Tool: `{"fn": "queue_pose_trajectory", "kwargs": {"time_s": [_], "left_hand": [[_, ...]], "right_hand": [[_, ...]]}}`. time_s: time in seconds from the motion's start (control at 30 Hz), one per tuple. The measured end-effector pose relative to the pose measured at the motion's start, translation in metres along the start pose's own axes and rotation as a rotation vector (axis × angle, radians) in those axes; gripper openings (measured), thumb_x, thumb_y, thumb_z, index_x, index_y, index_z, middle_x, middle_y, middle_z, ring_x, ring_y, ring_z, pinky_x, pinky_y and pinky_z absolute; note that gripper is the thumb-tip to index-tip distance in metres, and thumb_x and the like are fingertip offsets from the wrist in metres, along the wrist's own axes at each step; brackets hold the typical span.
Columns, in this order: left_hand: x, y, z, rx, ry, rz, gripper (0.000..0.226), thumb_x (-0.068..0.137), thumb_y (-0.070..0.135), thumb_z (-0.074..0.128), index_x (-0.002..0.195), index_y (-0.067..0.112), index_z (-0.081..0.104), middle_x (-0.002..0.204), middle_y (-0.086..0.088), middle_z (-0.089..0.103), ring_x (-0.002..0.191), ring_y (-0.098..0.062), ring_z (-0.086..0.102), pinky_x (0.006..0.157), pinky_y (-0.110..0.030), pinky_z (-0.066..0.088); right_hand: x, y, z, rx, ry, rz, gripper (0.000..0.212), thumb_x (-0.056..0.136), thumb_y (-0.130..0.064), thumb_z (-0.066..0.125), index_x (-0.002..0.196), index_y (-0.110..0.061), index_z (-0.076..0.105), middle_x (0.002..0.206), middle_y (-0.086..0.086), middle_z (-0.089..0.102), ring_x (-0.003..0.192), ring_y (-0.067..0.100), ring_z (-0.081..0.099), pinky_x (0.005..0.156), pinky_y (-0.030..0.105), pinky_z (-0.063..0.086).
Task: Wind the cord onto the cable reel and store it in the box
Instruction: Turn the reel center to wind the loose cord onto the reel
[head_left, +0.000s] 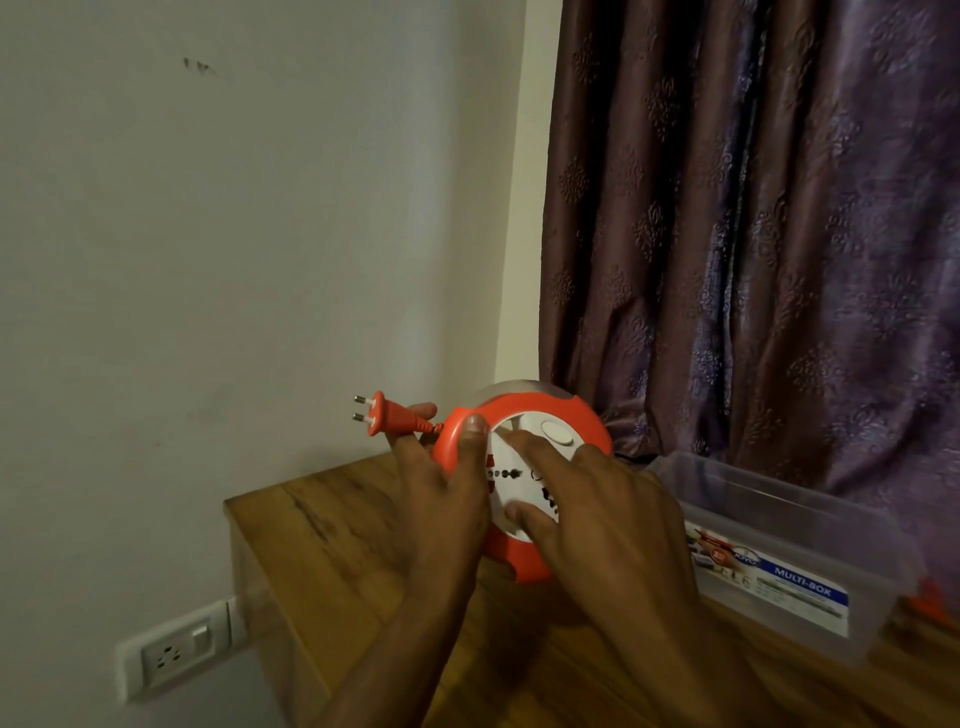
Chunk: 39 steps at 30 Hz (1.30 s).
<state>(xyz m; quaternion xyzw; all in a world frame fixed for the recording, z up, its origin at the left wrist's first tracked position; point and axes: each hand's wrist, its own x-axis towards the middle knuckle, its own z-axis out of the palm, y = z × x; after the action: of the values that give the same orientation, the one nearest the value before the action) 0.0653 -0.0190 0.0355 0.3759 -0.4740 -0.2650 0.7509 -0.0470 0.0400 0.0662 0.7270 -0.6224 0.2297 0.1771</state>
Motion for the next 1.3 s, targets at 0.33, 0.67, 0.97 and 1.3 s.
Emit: {"fn": "queue_pose_trajectory", "kwargs": {"time_s": [0.33, 0.67, 0.97, 1.3], "left_hand": [[0.005, 0.005, -0.005, -0.026, -0.006, 0.036, 0.041, 0.074, 0.058, 0.056, 0.111, 0.05, 0.041, 0.108, 0.017, 0.056, 0.094, -0.01, 0.06, 0.072, -0.029, 0.054], [0.007, 0.014, -0.006, -0.122, -0.008, -0.048, 0.032, 0.084, 0.055, 0.051, 0.109, 0.034, 0.052, 0.1, 0.006, 0.066, 0.085, -0.017, 0.067, 0.07, -0.038, 0.058], [0.014, 0.026, -0.01, -0.227, 0.031, -0.098, 0.027, 0.095, 0.034, 0.041, 0.087, 0.017, 0.06, 0.073, 0.002, 0.069, 0.067, -0.019, 0.068, 0.055, -0.025, 0.054], [0.004, 0.032, -0.008, -0.416, -0.109, -0.186, 0.023, 0.09, 0.034, 0.05, 0.098, 0.017, 0.063, 0.089, -0.003, 0.072, 0.081, -0.025, 0.069, 0.064, -0.035, 0.056]], "right_hand": [[-0.003, -0.007, 0.007, 0.132, 0.09, 0.135, 0.069, 0.085, -0.069, 0.049, 0.147, -0.05, 0.026, 0.139, -0.007, 0.058, 0.123, 0.022, 0.057, 0.106, 0.04, 0.038], [-0.002, -0.01, 0.015, 0.281, 0.126, 0.182, 0.073, 0.084, -0.071, 0.049, 0.148, -0.045, 0.029, 0.145, -0.006, 0.053, 0.127, 0.021, 0.053, 0.108, 0.044, 0.041], [-0.002, -0.006, 0.012, 0.309, 0.154, 0.133, 0.072, 0.085, -0.066, 0.054, 0.148, -0.043, 0.03, 0.144, -0.003, 0.052, 0.129, 0.022, 0.05, 0.101, 0.038, 0.044], [0.001, -0.002, 0.014, 0.444, 0.177, 0.163, 0.071, 0.084, -0.064, 0.056, 0.148, -0.046, 0.03, 0.15, -0.006, 0.047, 0.136, 0.021, 0.044, 0.105, 0.04, 0.044]]}}
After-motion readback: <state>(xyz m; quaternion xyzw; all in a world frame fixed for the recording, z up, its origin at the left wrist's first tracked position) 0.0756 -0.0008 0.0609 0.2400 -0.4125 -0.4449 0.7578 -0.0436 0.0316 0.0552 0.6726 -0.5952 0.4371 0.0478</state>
